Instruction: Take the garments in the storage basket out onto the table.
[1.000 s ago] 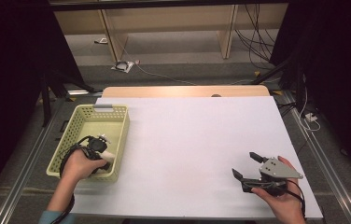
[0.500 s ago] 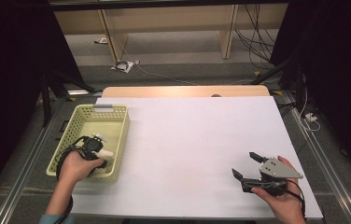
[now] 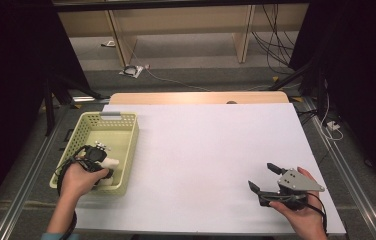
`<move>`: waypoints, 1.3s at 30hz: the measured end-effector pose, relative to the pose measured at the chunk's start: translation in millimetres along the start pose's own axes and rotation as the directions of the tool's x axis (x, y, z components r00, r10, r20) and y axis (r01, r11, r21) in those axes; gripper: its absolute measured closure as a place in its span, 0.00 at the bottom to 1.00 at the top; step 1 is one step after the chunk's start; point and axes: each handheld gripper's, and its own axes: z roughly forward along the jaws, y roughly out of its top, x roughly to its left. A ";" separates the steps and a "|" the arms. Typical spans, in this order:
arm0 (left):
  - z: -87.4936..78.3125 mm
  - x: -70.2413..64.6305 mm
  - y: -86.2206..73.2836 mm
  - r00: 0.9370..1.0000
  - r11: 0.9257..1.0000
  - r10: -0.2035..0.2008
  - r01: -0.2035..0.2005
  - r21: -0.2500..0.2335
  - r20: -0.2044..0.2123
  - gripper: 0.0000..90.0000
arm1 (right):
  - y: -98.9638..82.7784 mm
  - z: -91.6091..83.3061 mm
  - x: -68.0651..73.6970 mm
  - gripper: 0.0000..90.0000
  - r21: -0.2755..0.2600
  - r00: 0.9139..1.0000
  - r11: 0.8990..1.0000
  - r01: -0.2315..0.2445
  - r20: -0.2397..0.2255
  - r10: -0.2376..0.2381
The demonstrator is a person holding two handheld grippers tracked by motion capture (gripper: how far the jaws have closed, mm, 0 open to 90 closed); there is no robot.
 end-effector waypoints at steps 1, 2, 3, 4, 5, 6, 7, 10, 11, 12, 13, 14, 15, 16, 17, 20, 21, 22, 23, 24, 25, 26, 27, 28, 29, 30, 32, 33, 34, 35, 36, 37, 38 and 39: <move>0.0 0.0 0.0 1.000 1.000 0.000 0.000 0.000 0.000 0.68 | 0.0 0.0 0.0 0.18 0.000 1.000 1.000 0.000 0.000 0.000; -0.4 0.6 -0.3 1.000 1.000 0.001 -0.001 -0.003 -0.001 0.68 | 0.0 0.0 -0.1 0.18 -0.001 1.000 1.000 0.000 -0.001 0.000; -0.7 1.2 -0.6 1.000 1.000 0.001 -0.001 -0.010 -0.004 0.68 | 0.0 -0.1 -0.1 0.18 -0.002 1.000 1.000 0.000 -0.002 0.000; -1.3 1.7 -0.9 1.000 1.000 -0.002 0.002 -0.015 -0.007 0.68 | 0.0 0.0 -0.1 0.18 -0.003 1.000 1.000 0.001 -0.001 -0.001; -1.9 2.0 -1.1 1.000 1.000 -0.003 0.003 -0.021 -0.010 0.68 | 0.0 0.1 -0.1 0.18 -0.002 1.000 1.000 0.000 -0.001 0.000; -2.5 2.4 -1.2 1.000 1.000 -0.003 0.003 -0.025 -0.012 0.68 | 0.0 0.1 0.0 0.18 -0.003 1.000 1.000 0.000 -0.001 0.000; -3.2 2.5 -1.3 1.000 1.000 -0.005 0.005 -0.029 -0.011 0.68 | 0.0 0.1 0.0 0.18 -0.003 1.000 1.000 0.000 -0.002 0.000; -5.5 2.5 -1.1 1.000 0.999 -0.012 0.012 -0.047 -0.007 0.68 | 0.1 0.3 0.2 0.18 -0.006 1.000 1.000 0.003 -0.003 -0.003; -6.0 2.6 -1.0 1.000 0.999 -0.013 0.012 -0.049 -0.005 0.68 | 0.1 0.2 0.4 0.18 -0.004 1.000 1.000 0.001 -0.003 -0.001; -6.7 2.8 -0.9 1.000 0.998 -0.022 0.022 -0.064 0.002 0.68 | 0.0 0.4 0.5 0.18 -0.005 1.000 1.000 0.003 -0.004 -0.003; -6.7 2.8 -0.9 1.000 0.998 -0.022 0.022 -0.064 0.002 0.68 | 0.0 0.5 0.6 0.18 -0.006 1.000 1.000 0.001 -0.004 -0.001; -7.7 3.2 -0.7 1.000 0.997 -0.028 0.028 -0.076 -0.001 0.68 | 0.0 0.6 0.8 0.18 -0.006 1.000 1.000 0.001 -0.004 -0.001; -7.7 3.2 -0.7 1.000 0.997 -0.028 0.028 -0.076 -0.001 0.68 | 0.0 0.6 0.8 0.18 -0.006 1.000 1.000 0.001 -0.004 -0.001; -9.4 3.7 -0.4 1.000 0.995 -0.030 0.029 -0.091 -0.008 0.68 | 0.0 0.6 1.1 0.18 -0.005 1.000 1.000 0.003 -0.005 -0.003; -10.3 3.7 -0.3 0.999 0.995 -0.034 0.033 -0.098 -0.009 0.68 | -0.1 0.5 1.5 0.18 -0.003 1.000 1.000 0.002 -0.005 -0.002; -13.3 3.5 0.4 0.999 0.992 -0.039 0.037 -0.120 -0.015 0.68 | -0.1 0.5 2.0 0.18 -0.001 1.000 1.000 0.005 -0.007 -0.005; -13.3 3.5 0.4 0.999 0.992 -0.039 0.037 -0.120 -0.015 0.68 | -0.1 0.5 2.0 0.18 -0.001 1.000 1.000 0.005 -0.007 -0.005; -14.6 3.1 1.0 0.999 0.991 -0.044 0.042 -0.129 -0.011 0.68 | -0.1 0.7 2.3 0.18 0.000 1.000 1.000 0.004 -0.007 -0.004; -14.6 3.1 1.0 0.999 0.991 -0.044 0.042 -0.129 -0.011 0.68 | -0.1 0.7 2.3 0.18 0.000 1.000 1.000 0.004 -0.007 -0.004; -15.1 2.8 1.4 0.999 0.989 -0.053 0.053 -0.138 -0.002 0.68 | -0.4 1.1 2.3 0.18 -0.003 1.000 1.000 0.003 -0.007 -0.003; -15.2 2.8 1.5 0.999 0.989 -0.054 0.052 -0.140 -0.008 0.68 | -0.4 1.0 2.3 0.18 -0.003 1.000 1.000 0.003 -0.006 -0.003; -15.2 2.9 1.6 0.998 0.988 -0.057 0.055 -0.146 -0.011 0.68 | -0.3 1.0 2.2 0.18 -0.004 1.000 1.000 0.005 -0.006 -0.005; -15.2 2.9 1.6 0.998 0.988 -0.057 0.055 -0.146 -0.011 0.68 | -0.3 1.0 2.2 0.18 -0.004 1.000 1.000 0.005 -0.006 -0.005; -16.1 3.5 1.5 0.998 0.985 -0.066 0.063 -0.160 -0.012 0.68 | -0.2 0.7 2.1 0.18 -0.002 1.000 1.000 0.005 -0.006 -0.005; -16.7 3.7 1.5 0.998 0.984 -0.069 0.066 -0.168 -0.014 0.68 | -0.3 0.8 2.1 0.18 -0.002 1.000 1.000 0.005 -0.006 -0.005; -17.6 4.0 1.5 0.997 0.982 -0.071 0.067 -0.174 -0.015 0.68 | -0.4 1.1 2.2 0.18 -0.005 1.000 1.000 0.005 -0.007 -0.005; -18.4 4.2 1.6 0.997 0.980 -0.075 0.070 -0.186 -0.017 0.68 | -0.4 1.0 2.3 0.18 -0.004 1.000 1.000 0.004 -0.007 -0.004; -19.4 4.2 1.7 0.997 0.978 -0.078 0.072 -0.195 -0.020 0.68 | -0.4 1.2 2.2 0.18 -0.005 1.000 1.000 0.004 -0.007 -0.004; -20.3 4.1 2.0 0.996 0.977 -0.081 0.075 -0.202 -0.022 0.68 | -0.5 1.4 2.2 0.18 -0.007 1.000 1.000 0.003 -0.008 -0.003; -21.2 4.1 2.2 0.996 0.974 -0.084 0.076 -0.213 -0.026 0.68 | -0.5 1.4 2.3 0.18 -0.006 1.000 1.000 0.002 -0.007 -0.002; -22.1 4.2 2.3 0.995 0.971 -0.091 0.082 -0.226 -0.028 0.68 | -0.4 1.2 2.3 0.18 -0.004 1.000 1.000 0.003 -0.007 -0.003; -23.9 4.5 2.6 0.995 0.967 -0.097 0.086 -0.239 -0.034 0.68 | -0.3 0.8 2.2 0.18 -0.003 1.000 1.000 0.005 -0.007 -0.005; -23.9 4.5 2.6 0.995 0.967 -0.097 0.086 -0.239 -0.034 0.68 | -0.2 0.7 2.2 0.18 -0.003 1.000 1.000 0.005 -0.006 -0.005; -24.9 4.7 2.7 0.994 0.964 -0.101 0.090 -0.249 -0.034 0.68 | -0.2 0.7 2.2 0.18 -0.003 1.000 1.000 0.005 -0.006 -0.005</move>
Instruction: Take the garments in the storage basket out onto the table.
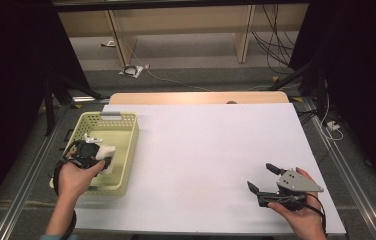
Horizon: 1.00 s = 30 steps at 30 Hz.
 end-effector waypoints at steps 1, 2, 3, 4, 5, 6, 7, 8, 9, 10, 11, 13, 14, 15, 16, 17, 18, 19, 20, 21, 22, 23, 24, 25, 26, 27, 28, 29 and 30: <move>-1.8 0.5 0.8 1.000 1.000 -0.010 0.010 -0.018 -0.003 0.68 | -0.1 0.3 0.0 0.18 -0.003 1.000 1.000 0.000 -0.001 0.000; -2.6 0.6 1.1 1.000 0.999 -0.015 0.014 -0.029 -0.005 0.68 | -0.2 0.4 0.0 0.18 -0.003 1.000 1.000 -0.001 -0.001 0.001; -3.5 0.8 1.3 1.000 0.999 -0.020 0.020 -0.042 -0.007 0.68 | -0.2 0.5 0.0 0.18 -0.002 1.000 1.000 -0.002 0.000 0.002; -3.5 0.8 1.3 1.000 0.999 -0.020 0.020 -0.042 -0.007 0.68 | -0.2 0.5 0.0 0.18 -0.002 1.000 1.000 -0.002 0.000 0.002; -5.2 1.0 1.9 1.000 0.998 -0.028 0.027 -0.061 -0.012 0.68 | -0.2 0.5 0.1 0.18 -0.002 1.000 1.000 -0.001 -0.001 0.001; -6.0 1.1 2.2 0.999 0.997 -0.030 0.029 -0.071 -0.011 0.68 | -0.2 0.5 0.2 0.18 -0.002 1.000 1.000 -0.001 0.000 0.001; -6.8 1.2 2.5 0.999 0.996 -0.033 0.032 -0.082 -0.011 0.68 | -0.2 0.5 0.2 0.18 -0.002 1.000 1.000 -0.001 -0.001 0.001; -6.8 1.2 2.5 0.999 0.996 -0.033 0.032 -0.082 -0.011 0.68 | -0.2 0.5 0.2 0.18 -0.002 1.000 1.000 -0.001 -0.001 0.001; -8.5 1.3 3.2 0.999 0.994 -0.042 0.040 -0.104 -0.017 0.68 | -0.2 0.6 0.2 0.18 -0.002 1.000 1.000 -0.001 0.000 0.001; -9.3 1.4 3.6 0.999 0.993 -0.046 0.043 -0.112 -0.019 0.68 | -0.3 0.6 0.2 0.18 -0.001 1.000 1.000 0.001 0.000 -0.001; -10.0 1.4 3.9 0.999 0.992 -0.048 0.046 -0.115 -0.018 0.68 | -0.3 0.6 0.2 0.18 -0.001 1.000 1.000 0.001 0.001 -0.001; -10.6 1.4 4.1 0.999 0.992 -0.048 0.046 -0.120 -0.016 0.68 | -0.2 0.6 0.1 0.18 -0.003 1.000 1.000 0.000 0.002 0.000; -11.6 1.4 4.5 0.998 0.990 -0.054 0.052 -0.131 -0.010 0.68 | -0.3 0.6 0.1 0.18 -0.003 1.000 1.000 0.000 0.003 0.000; -12.0 1.3 4.8 0.998 0.989 -0.055 0.052 -0.135 -0.012 0.68 | -0.3 0.6 0.1 0.18 -0.002 1.000 1.000 0.000 0.002 0.000; -12.0 1.3 4.8 0.998 0.989 -0.055 0.052 -0.135 -0.012 0.68 | -0.3 0.6 0.2 0.18 -0.002 1.000 1.000 0.001 0.001 -0.001; -12.4 1.1 5.0 0.998 0.989 -0.057 0.055 -0.139 -0.013 0.68 | -0.3 0.6 0.3 0.18 -0.001 1.000 1.000 0.002 0.000 -0.002; -12.8 1.1 5.3 0.998 0.988 -0.057 0.055 -0.144 -0.012 0.68 | -0.3 0.6 0.3 0.18 -0.001 1.000 1.000 0.002 0.000 -0.002; -13.7 0.8 5.8 0.998 0.985 -0.064 0.061 -0.163 -0.009 0.68 | -0.1 0.4 0.4 0.18 0.000 1.000 1.000 0.006 -0.001 -0.006; -13.7 0.8 5.8 0.998 0.985 -0.064 0.061 -0.163 -0.009 0.68 | -0.1 0.4 0.4 0.18 0.000 1.000 1.000 0.006 -0.001 -0.006; -15.2 0.5 6.7 0.997 0.981 -0.071 0.069 -0.181 -0.007 0.68 | -0.1 0.5 0.4 0.18 0.000 1.000 1.000 0.006 0.001 -0.006; -15.2 0.5 6.7 0.997 0.981 -0.071 0.069 -0.181 -0.007 0.68 | -0.3 0.8 0.4 0.18 -0.001 1.000 1.000 0.005 0.002 -0.005; -17.1 0.2 7.7 0.997 0.978 -0.076 0.073 -0.197 -0.004 0.68 | -0.4 0.9 0.3 0.18 -0.001 1.000 1.000 0.005 0.003 -0.005; -17.1 0.2 7.7 0.997 0.978 -0.076 0.073 -0.197 -0.004 0.68 | -0.4 0.9 0.3 0.18 -0.001 1.000 1.000 0.005 0.003 -0.005; -18.7 -0.7 8.5 0.997 0.972 -0.083 0.081 -0.218 0.000 0.68 | -0.5 0.9 0.3 0.18 -0.001 1.000 1.000 0.006 0.004 -0.006; -19.6 -0.9 9.0 0.997 0.971 -0.081 0.079 -0.223 0.002 0.68 | -0.4 0.9 0.3 0.18 -0.001 1.000 1.000 0.006 0.005 -0.006; -20.6 -1.3 9.5 0.997 0.971 -0.079 0.078 -0.228 0.003 0.68 | -0.4 0.9 0.4 0.18 -0.001 1.000 1.000 0.006 0.005 -0.006; -20.6 -1.3 9.5 0.997 0.971 -0.079 0.078 -0.228 0.003 0.68 | -0.4 0.9 0.4 0.18 -0.001 1.000 1.000 0.006 0.005 -0.006; -21.4 -1.9 10.0 0.997 0.967 -0.081 0.080 -0.240 0.005 0.68 | -0.4 0.9 0.4 0.18 -0.001 1.000 1.000 0.006 0.005 -0.006; -22.3 -2.7 10.6 0.997 0.967 -0.079 0.079 -0.243 0.008 0.68 | -0.5 1.0 0.4 0.18 -0.001 1.000 1.000 0.007 0.005 -0.007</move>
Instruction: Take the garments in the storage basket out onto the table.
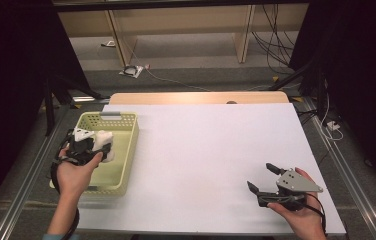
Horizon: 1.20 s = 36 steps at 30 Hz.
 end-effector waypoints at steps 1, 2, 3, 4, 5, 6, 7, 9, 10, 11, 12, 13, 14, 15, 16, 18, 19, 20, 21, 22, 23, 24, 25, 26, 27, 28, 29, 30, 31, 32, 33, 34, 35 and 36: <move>-1.2 -2.2 1.3 1.000 1.000 0.000 0.000 -0.019 0.001 0.68 | 0.0 0.0 0.0 0.18 0.000 1.000 1.000 0.000 0.001 0.000; -1.2 -2.2 1.3 1.000 1.000 0.000 0.000 -0.019 0.001 0.68 | 0.0 0.0 0.0 0.18 0.000 1.000 1.000 0.000 0.001 0.000; -1.7 -3.7 2.0 1.000 1.000 0.006 -0.006 -0.027 -0.003 0.68 | 0.0 0.0 -0.1 0.18 0.000 1.000 1.000 0.000 0.002 0.000; -2.3 -5.3 2.8 1.000 1.000 0.013 -0.014 -0.028 -0.005 0.68 | 0.1 -0.1 0.0 0.18 -0.001 1.000 1.000 -0.001 0.003 0.001; -2.6 -7.1 3.5 1.000 0.999 0.013 -0.013 -0.036 -0.005 0.68 | 0.1 -0.1 0.0 0.18 -0.001 1.000 1.000 0.000 0.003 0.000; -3.0 -8.4 4.2 1.000 0.999 0.014 -0.014 -0.041 -0.001 0.68 | 0.0 -0.1 0.0 0.18 0.000 1.000 1.000 0.001 0.003 -0.001; -3.3 -9.9 5.1 1.000 0.999 0.014 -0.014 -0.043 0.002 0.68 | 0.0 -0.1 0.0 0.18 0.000 1.000 1.000 0.001 0.003 -0.001; -4.3 -12.3 6.6 1.000 0.998 0.018 -0.018 -0.055 0.002 0.68 | 0.1 -0.4 0.0 0.17 0.002 1.000 1.000 0.002 0.005 -0.002; -4.9 -13.3 7.4 1.000 0.998 0.020 -0.020 -0.058 0.003 0.68 | 0.2 -0.5 0.0 0.17 0.001 1.000 1.000 0.003 0.005 -0.003; -5.5 -14.3 8.2 1.000 0.998 0.020 -0.020 -0.063 0.006 0.68 | 0.3 -0.5 0.0 0.17 0.001 1.000 1.000 0.003 0.005 -0.003; -6.3 -15.3 8.9 1.000 0.998 0.019 -0.018 -0.067 0.008 0.68 | 0.2 -0.5 0.0 0.17 0.001 1.000 1.000 0.003 0.006 -0.003; -6.8 -16.4 9.6 1.000 0.997 0.016 -0.016 -0.073 0.012 0.68 | 0.1 -0.3 -0.1 0.17 0.002 1.000 1.000 0.003 0.007 -0.003; -7.4 -17.3 10.2 1.000 0.997 0.016 -0.015 -0.079 0.015 0.68 | 0.1 -0.3 -0.1 0.17 0.002 1.000 1.000 0.003 0.007 -0.003; -8.1 -18.5 10.9 1.000 0.997 0.017 -0.016 -0.081 0.016 0.68 | 0.0 0.0 0.0 0.17 0.000 1.000 1.000 0.003 0.007 -0.003; -8.5 -19.9 11.7 1.000 0.996 0.020 -0.019 -0.085 0.018 0.68 | 0.0 0.0 0.0 0.17 0.000 1.000 1.000 0.003 0.007 -0.003; -9.2 -22.8 13.2 0.999 0.995 0.020 -0.017 -0.094 0.027 0.68 | 0.1 -0.1 0.2 0.17 0.002 1.000 1.000 0.004 0.007 -0.004; -9.5 -24.3 13.9 0.999 0.995 0.022 -0.019 -0.095 0.031 0.68 | 0.1 -0.1 0.2 0.17 0.002 1.000 1.000 0.005 0.007 -0.005; -9.8 -25.8 14.7 0.999 0.995 0.025 -0.021 -0.098 0.034 0.68 | 0.1 -0.1 0.2 0.17 0.002 1.000 1.000 0.006 0.007 -0.006; -9.9 -29.2 16.0 0.999 0.995 0.028 -0.024 -0.098 0.042 0.68 | 0.1 -0.1 0.2 0.17 0.002 1.000 1.000 0.005 0.008 -0.005; -9.9 -29.2 16.0 0.999 0.995 0.028 -0.024 -0.098 0.042 0.68 | 0.1 -0.1 0.2 0.17 0.002 1.000 1.000 0.005 0.008 -0.005; -9.9 -31.1 16.5 0.999 0.994 0.028 -0.023 -0.103 0.046 0.68 | 0.1 -0.2 0.2 0.17 0.002 1.000 1.000 0.004 0.009 -0.004; -9.8 -33.0 16.7 0.998 0.994 0.033 -0.028 -0.105 0.046 0.68 | 0.1 -0.2 0.2 0.17 0.002 1.000 1.000 0.004 0.009 -0.004; -9.6 -36.9 17.1 0.998 0.993 0.041 -0.035 -0.110 0.050 0.68 | 0.1 -0.3 0.1 0.17 0.002 1.000 1.000 0.006 0.008 -0.006; -9.6 -36.9 17.1 0.998 0.993 0.041 -0.035 -0.110 0.050 0.68 | 0.1 -0.4 0.1 0.17 0.002 1.000 1.000 0.007 0.007 -0.007; -9.5 -38.4 17.5 0.998 0.993 0.047 -0.041 -0.110 0.052 0.68 | 0.1 -0.4 0.1 0.17 0.002 1.000 1.000 0.008 0.007 -0.008; -9.4 -40.0 18.0 0.997 0.993 0.051 -0.045 -0.111 0.052 0.68 | 0.1 -0.4 0.1 0.17 0.002 1.000 1.000 0.008 0.007 -0.008; -9.2 -41.5 18.5 0.997 0.993 0.054 -0.047 -0.111 0.056 0.68 | 0.1 -0.4 0.1 0.17 0.001 1.000 1.000 0.007 0.007 -0.007; -9.1 -42.9 19.0 0.997 0.993 0.055 -0.049 -0.110 0.060 0.68 | 0.1 -0.3 0.1 0.17 0.002 1.000 1.000 0.006 0.008 -0.006; -8.6 -45.8 19.6 0.996 0.992 0.059 -0.051 -0.113 0.068 0.68 | 0.0 -0.2 0.0 0.17 0.003 1.000 1.000 0.007 0.008 -0.007; -8.6 -45.8 19.6 0.996 0.992 0.059 -0.051 -0.113 0.068 0.68 | 0.0 -0.2 0.0 0.17 0.003 1.000 1.000 0.007 0.008 -0.007; -8.2 -48.8 20.2 0.995 0.992 0.063 -0.054 -0.113 0.076 0.68 | -0.1 0.2 0.1 0.17 0.000 1.000 1.000 0.006 0.009 -0.006; -8.1 -50.3 20.5 0.995 0.992 0.066 -0.057 -0.113 0.079 0.68 | 0.0 -0.1 0.1 0.17 0.002 1.000 1.000 0.007 0.009 -0.007; -8.1 -50.3 20.5 0.995 0.992 0.066 -0.057 -0.113 0.079 0.68 | 0.0 -0.1 0.1 0.17 0.002 1.000 1.000 0.007 0.009 -0.007; -8.0 -51.8 20.9 0.994 0.992 0.069 -0.059 -0.114 0.082 0.68 | 0.0 -0.1 0.1 0.17 0.002 1.000 1.000 0.007 0.008 -0.007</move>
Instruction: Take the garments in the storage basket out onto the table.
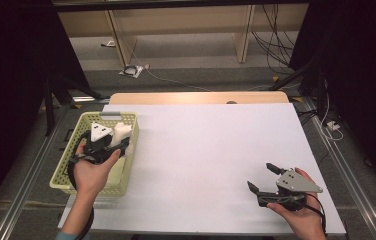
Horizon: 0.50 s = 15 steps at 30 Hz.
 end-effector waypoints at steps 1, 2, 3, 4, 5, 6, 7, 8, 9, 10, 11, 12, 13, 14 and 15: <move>0.3 -1.7 0.5 1.000 1.000 0.001 -0.001 -0.001 0.004 0.68 | -0.1 0.2 0.1 0.17 0.001 1.000 1.000 0.001 0.000 -0.001; 0.6 -3.2 1.1 1.000 1.000 0.006 -0.006 -0.001 0.008 0.68 | -0.2 0.4 0.1 0.17 0.000 1.000 1.000 0.002 0.000 -0.002; 1.0 -4.9 1.6 1.000 1.000 0.006 -0.006 -0.001 0.012 0.68 | -0.2 0.4 0.1 0.17 0.000 1.000 1.000 0.002 0.000 -0.002; 1.5 -6.5 2.1 1.000 1.000 0.009 -0.009 -0.001 0.014 0.68 | -0.3 0.5 0.1 0.17 0.000 1.000 1.000 0.001 -0.001 -0.001; 2.7 -9.8 3.0 1.000 1.000 0.015 -0.015 -0.001 0.019 0.68 | -0.5 0.8 0.1 0.17 -0.004 1.000 1.000 0.000 0.000 0.000; 3.3 -11.2 3.5 1.000 1.000 0.019 -0.019 0.001 0.023 0.68 | -0.4 0.7 0.1 0.17 -0.004 1.000 1.000 0.001 0.000 -0.001; 3.8 -12.8 3.9 0.999 1.000 0.021 -0.021 0.001 0.024 0.68 | -0.4 0.7 0.1 0.17 -0.004 1.000 1.000 0.000 -0.001 0.000; 4.4 -14.3 4.3 0.999 1.000 0.024 -0.024 0.000 0.027 0.68 | -0.4 0.5 0.0 0.17 -0.002 1.000 1.000 0.001 -0.002 -0.001; 4.4 -14.3 4.3 0.999 1.000 0.024 -0.024 0.000 0.027 0.68 | -0.4 0.5 0.0 0.17 -0.002 1.000 1.000 0.001 -0.002 -0.001; 5.3 -17.2 5.2 0.999 1.000 0.028 -0.028 0.000 0.034 0.68 | -0.5 0.6 -0.1 0.17 0.000 1.000 1.000 0.002 -0.001 -0.002; 5.8 -18.7 5.6 0.999 1.000 0.029 -0.029 0.000 0.037 0.68 | -0.5 0.6 -0.1 0.17 0.000 1.000 1.000 0.002 0.000 -0.002; 5.8 -18.7 5.6 0.999 1.000 0.029 -0.029 0.000 0.037 0.68 | -0.5 0.6 -0.1 0.17 -0.001 1.000 1.000 0.001 0.000 -0.001; 6.7 -21.7 6.9 0.998 0.999 0.035 -0.035 -0.001 0.042 0.68 | -0.4 0.6 -0.1 0.17 -0.002 1.000 1.000 0.000 0.000 0.000; 7.1 -23.3 7.6 0.998 0.999 0.038 -0.038 0.000 0.045 0.68 | -0.4 0.6 -0.2 0.17 -0.001 1.000 1.000 0.000 0.000 0.000; 7.6 -25.2 8.2 0.998 0.999 0.040 -0.040 -0.001 0.049 0.68 | -0.5 0.7 -0.2 0.17 0.000 1.000 1.000 0.001 0.001 -0.001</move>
